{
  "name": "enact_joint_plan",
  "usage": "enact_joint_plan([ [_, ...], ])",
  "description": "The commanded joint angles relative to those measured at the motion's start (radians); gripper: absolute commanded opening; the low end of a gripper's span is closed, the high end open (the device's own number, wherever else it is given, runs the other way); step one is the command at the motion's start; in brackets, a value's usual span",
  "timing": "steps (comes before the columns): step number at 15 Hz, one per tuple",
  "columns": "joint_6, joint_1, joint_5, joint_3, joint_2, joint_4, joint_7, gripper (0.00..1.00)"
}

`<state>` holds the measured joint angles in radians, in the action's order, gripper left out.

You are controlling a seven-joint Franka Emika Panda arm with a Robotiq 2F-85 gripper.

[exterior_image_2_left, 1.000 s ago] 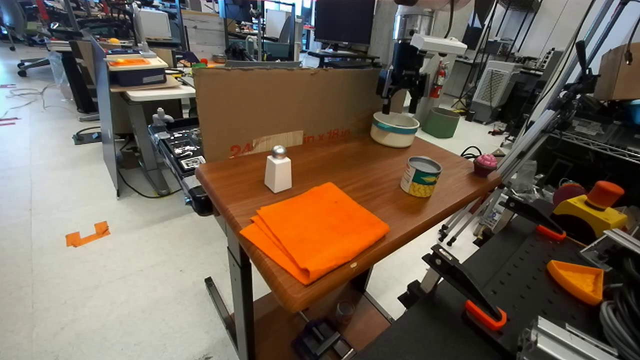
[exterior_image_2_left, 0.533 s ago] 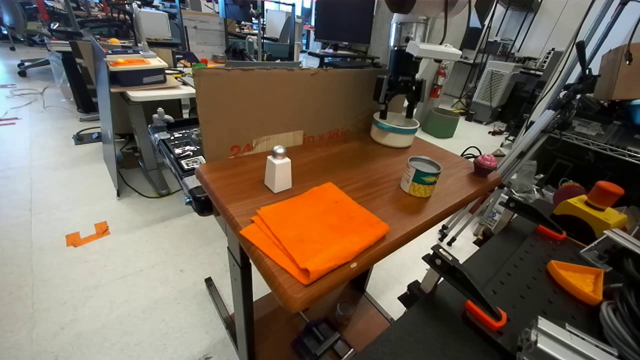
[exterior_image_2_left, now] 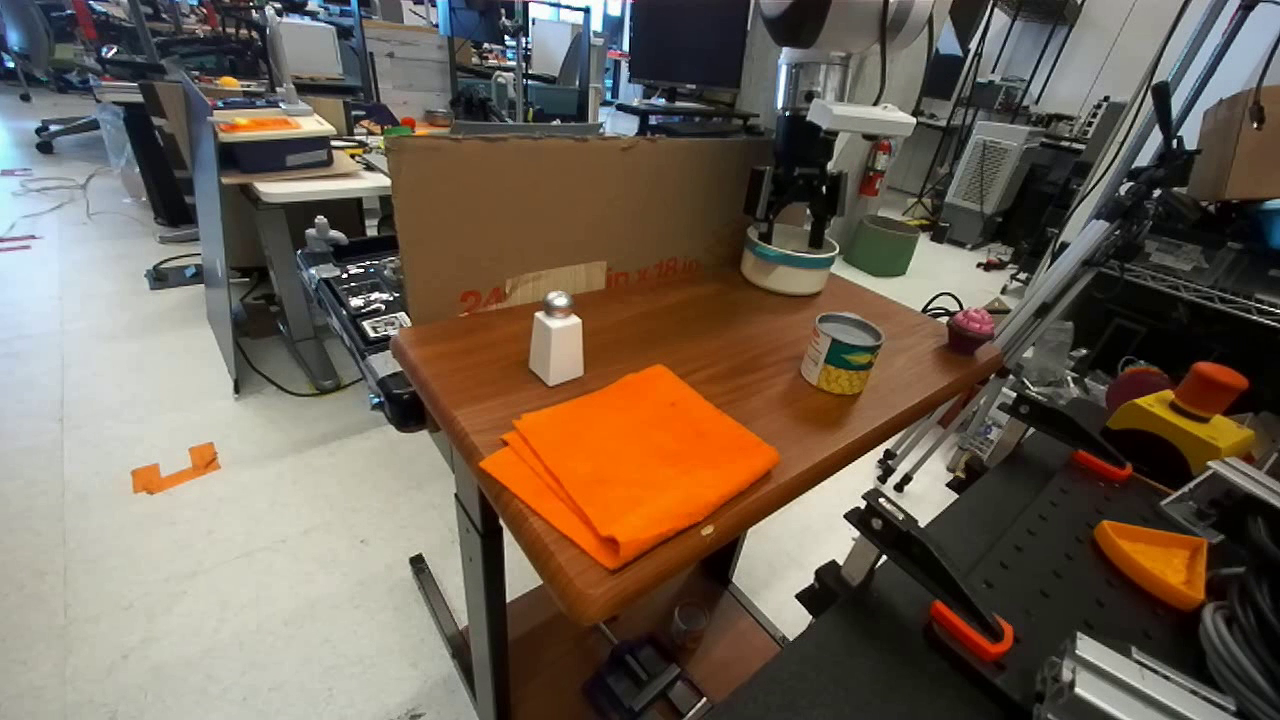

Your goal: Remove the blue object from the pot

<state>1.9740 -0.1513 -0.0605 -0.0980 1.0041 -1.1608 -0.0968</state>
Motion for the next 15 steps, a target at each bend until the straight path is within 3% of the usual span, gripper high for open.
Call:
enact_joint_plan([
  [1,-0.056,-0.008,0.03,0.005,0.049,0.077,0.014,1.0],
  [3,-0.072,-0.006,0.036,0.002,0.061,0.088,0.017,0.99],
  [4,-0.075,-0.004,0.04,0.001,0.065,0.094,0.02,0.74],
  [6,-0.078,-0.002,0.052,-0.002,0.071,0.103,0.025,0.69],
  [13,-0.073,0.004,0.069,-0.005,0.089,0.12,0.055,0.15],
  [15,-0.066,0.007,0.067,0.002,0.052,0.086,0.045,0.15],
])
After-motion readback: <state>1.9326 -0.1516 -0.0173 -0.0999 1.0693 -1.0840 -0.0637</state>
